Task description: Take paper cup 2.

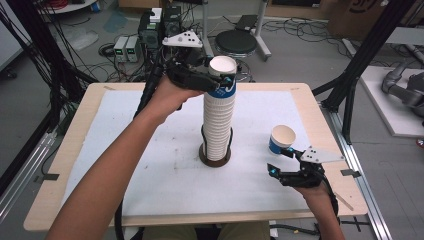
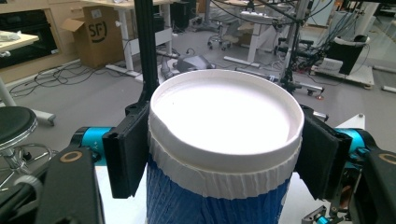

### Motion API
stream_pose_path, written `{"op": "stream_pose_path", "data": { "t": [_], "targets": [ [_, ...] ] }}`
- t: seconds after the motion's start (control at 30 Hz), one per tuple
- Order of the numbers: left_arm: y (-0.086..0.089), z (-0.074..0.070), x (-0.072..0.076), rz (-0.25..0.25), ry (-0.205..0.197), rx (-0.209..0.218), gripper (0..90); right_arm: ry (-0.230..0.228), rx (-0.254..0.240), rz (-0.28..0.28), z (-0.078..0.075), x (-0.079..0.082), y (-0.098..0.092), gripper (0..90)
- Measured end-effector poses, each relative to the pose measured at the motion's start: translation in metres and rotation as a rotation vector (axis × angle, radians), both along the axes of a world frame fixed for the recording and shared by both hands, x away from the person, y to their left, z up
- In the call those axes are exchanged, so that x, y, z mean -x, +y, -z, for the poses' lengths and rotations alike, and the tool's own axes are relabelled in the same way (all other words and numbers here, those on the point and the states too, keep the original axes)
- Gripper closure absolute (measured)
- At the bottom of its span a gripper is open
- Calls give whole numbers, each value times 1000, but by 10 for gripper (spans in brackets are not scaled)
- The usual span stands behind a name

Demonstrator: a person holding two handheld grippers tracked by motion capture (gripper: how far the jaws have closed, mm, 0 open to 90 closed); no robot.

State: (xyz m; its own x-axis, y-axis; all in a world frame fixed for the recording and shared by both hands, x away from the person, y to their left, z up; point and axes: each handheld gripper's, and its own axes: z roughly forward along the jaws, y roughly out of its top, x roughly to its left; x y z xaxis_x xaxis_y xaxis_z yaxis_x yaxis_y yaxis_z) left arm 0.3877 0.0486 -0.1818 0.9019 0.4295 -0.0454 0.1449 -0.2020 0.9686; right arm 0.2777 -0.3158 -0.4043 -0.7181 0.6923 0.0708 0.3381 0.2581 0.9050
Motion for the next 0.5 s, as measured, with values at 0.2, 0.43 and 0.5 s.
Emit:
{"op": "stream_pose_path", "data": {
  "t": [0.2,0.43,0.5],
  "targets": [
    [-1,-1,0,1,-8,-1,285,0,-2,3,0,0,0,202],
    [2,-8,1,3,-14,47,289,3,-4,4,0,0,0,202],
    [3,-13,2,5,-24,54,290,4,-7,2,0,0,1,202]
  ]
}}
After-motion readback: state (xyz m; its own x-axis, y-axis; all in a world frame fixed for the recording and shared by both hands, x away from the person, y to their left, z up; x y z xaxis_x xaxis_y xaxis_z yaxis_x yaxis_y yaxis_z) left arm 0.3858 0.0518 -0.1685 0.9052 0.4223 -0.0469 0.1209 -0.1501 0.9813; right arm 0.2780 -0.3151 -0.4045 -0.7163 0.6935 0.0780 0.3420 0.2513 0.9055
